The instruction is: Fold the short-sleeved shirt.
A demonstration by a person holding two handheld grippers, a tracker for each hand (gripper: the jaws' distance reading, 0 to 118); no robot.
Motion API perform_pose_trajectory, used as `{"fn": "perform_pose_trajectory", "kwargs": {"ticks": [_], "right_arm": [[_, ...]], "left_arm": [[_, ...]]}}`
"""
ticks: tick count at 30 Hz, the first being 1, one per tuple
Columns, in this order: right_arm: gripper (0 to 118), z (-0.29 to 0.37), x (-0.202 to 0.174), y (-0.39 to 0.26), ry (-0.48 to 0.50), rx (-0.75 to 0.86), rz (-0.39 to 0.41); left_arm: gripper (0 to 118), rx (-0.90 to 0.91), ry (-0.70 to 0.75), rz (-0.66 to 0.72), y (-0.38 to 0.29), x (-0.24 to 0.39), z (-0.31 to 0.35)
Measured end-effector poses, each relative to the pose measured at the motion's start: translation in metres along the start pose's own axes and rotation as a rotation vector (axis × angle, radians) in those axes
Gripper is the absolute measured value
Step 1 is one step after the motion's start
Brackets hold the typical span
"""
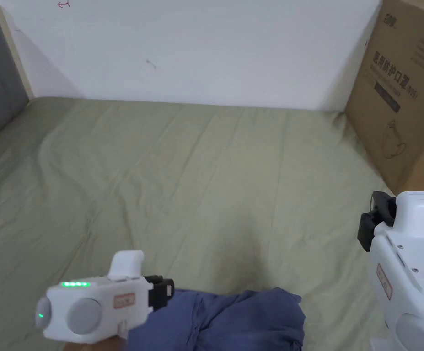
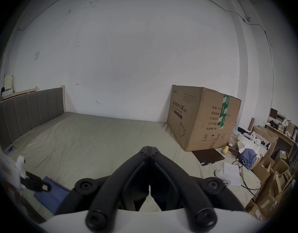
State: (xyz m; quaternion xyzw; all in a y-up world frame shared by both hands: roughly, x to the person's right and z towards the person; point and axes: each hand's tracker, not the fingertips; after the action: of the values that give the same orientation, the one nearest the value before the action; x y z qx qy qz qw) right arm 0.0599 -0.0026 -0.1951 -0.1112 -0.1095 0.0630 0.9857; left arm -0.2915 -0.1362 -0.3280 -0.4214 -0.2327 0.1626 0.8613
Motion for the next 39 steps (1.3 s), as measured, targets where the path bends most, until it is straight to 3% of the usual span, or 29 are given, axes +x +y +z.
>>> {"fn": "perform_pose_trajectory", "kwargs": {"ticks": [2,5,6,7,18,19,22,26,30,39], "right_arm": [[0,0.0,-0.004,0.001,0.005,0.004,0.003],[0,-0.001,-0.009,0.001,0.017,0.004,-0.001],[0,-0.002,-0.011,0.002,0.021,0.001,-0.001],[0,-0.002,-0.013,0.001,0.024,-0.002,0.002],[0,-0.009,-0.028,-0.004,0.03,-0.043,0.038],[0,-0.01,-0.029,-0.004,0.026,-0.046,0.044],[0,-0.011,-0.031,-0.004,0.017,-0.049,0.055],[0,-0.013,-0.031,-0.003,0.006,-0.049,0.065],[0,-0.017,-0.032,-0.005,0.005,-0.057,0.06],[0,-0.016,-0.034,-0.003,0.026,-0.052,0.06]], "left_arm": [[13,-0.022,-0.031,0.068,0.011,-0.024,0.015],[89,-0.051,-0.048,0.166,0.02,-0.065,0.022],[105,-0.071,-0.029,0.18,0.02,-0.078,0.023],[107,-0.074,-0.026,0.189,0.018,-0.089,0.022],[104,-0.215,-0.065,0.262,-0.018,-0.164,-0.022],[98,-0.221,-0.059,0.251,-0.022,-0.166,-0.027],[60,-0.244,-0.041,0.232,-0.03,-0.172,-0.04],[44,-0.24,-0.059,0.23,-0.035,-0.174,-0.044],[16,-0.244,-0.03,0.258,-0.035,-0.178,-0.045],[8,-0.167,0.047,0.17,-0.02,-0.156,-0.007]]}}
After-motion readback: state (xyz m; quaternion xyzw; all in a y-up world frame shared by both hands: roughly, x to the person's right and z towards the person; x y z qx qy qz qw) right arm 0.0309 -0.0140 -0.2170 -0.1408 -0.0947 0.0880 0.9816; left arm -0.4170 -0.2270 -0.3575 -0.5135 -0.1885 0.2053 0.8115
